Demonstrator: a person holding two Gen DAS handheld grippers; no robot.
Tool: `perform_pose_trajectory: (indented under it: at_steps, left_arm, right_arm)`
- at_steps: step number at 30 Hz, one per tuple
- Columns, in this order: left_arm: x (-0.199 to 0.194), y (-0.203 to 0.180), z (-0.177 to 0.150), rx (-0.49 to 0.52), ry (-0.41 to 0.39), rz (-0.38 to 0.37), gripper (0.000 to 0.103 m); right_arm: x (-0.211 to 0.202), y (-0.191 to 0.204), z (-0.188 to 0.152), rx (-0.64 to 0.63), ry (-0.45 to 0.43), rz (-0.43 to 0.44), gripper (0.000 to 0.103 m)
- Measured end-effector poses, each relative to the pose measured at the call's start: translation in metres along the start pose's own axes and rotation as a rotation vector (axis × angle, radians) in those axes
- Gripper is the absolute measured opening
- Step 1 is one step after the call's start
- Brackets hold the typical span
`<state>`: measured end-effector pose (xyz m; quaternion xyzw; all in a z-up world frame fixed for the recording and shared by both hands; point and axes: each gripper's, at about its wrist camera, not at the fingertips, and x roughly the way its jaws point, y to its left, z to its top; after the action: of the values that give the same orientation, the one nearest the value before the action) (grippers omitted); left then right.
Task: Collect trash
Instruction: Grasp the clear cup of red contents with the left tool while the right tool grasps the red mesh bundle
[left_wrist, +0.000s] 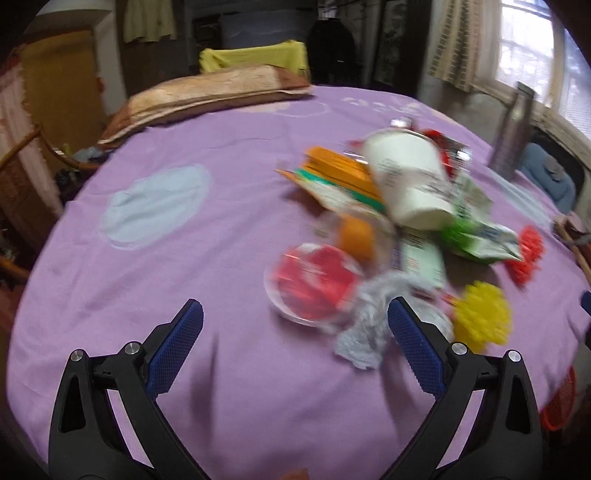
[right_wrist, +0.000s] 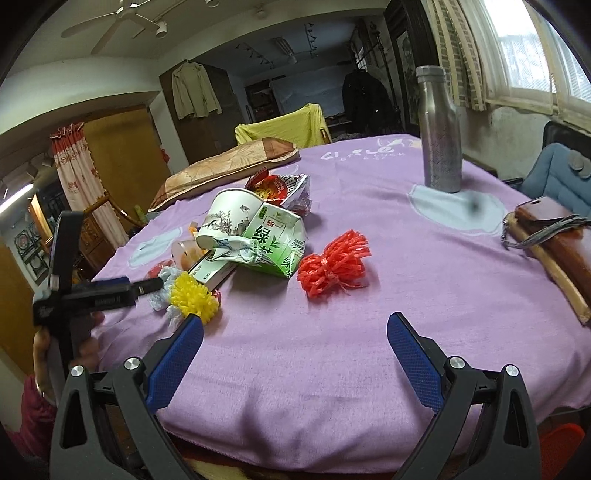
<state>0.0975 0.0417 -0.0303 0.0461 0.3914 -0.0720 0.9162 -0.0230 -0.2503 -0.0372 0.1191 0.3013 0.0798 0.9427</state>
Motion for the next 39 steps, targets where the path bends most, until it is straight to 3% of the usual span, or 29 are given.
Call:
perform_pose_trajectory:
  at_steps: [2, 6, 9, 16, 20, 23, 26, 30, 34, 39]
  left_arm:
    - [-0.003, 0.018, 0.005, -0.027, -0.003, 0.019, 0.096]
    - [-0.011, 0.036, 0.008, -0.023, -0.037, 0.127, 0.096]
    - [-0.006, 0.018, 0.004, 0.056, 0.000, 0.057, 0.096]
    - [0.016, -0.029, 0.004, 0.215, 0.049, 0.019, 0.096]
    - [0.030, -0.008, 0.022, 0.167, 0.058, 0.064, 0.096]
    - [0.043, 0.013, 0.026, 0.106, 0.104, 0.059, 0.096]
    - [0.051, 0.015, 0.022, 0.111, 0.151, 0.061, 0.096]
    - [0.056, 0.006, 0.022, 0.167, 0.167, 0.043, 0.097]
    - [0.066, 0.026, 0.023, 0.066, 0.223, -0.067, 0.097]
    - [0.065, 0.027, 0.021, 0.094, 0.225, -0.073, 0.097]
  right_arm:
    - [0.004, 0.001, 0.001, -0.004, 0.007, 0.010, 0.097]
    - [0.010, 0.000, 0.004, 0.005, 0.014, 0.026, 0.097]
    - [0.012, 0.001, 0.007, 0.009, 0.016, 0.031, 0.097]
    - [0.005, 0.008, 0.010, -0.015, 0.005, 0.025, 0.097]
    - [0.004, 0.011, 0.012, -0.029, 0.002, 0.025, 0.097]
    - [0.008, 0.009, 0.014, -0.025, 0.005, 0.017, 0.097]
    - [0.017, 0.006, 0.020, -0.014, 0.024, 0.018, 0.097]
    - [0.029, 0.008, 0.032, -0.028, 0.044, 0.005, 0.097]
    - [0.044, 0.004, 0.042, -0.026, 0.076, -0.035, 0.097]
    - [0.071, -0.008, 0.052, 0.010, 0.139, -0.047, 0.097]
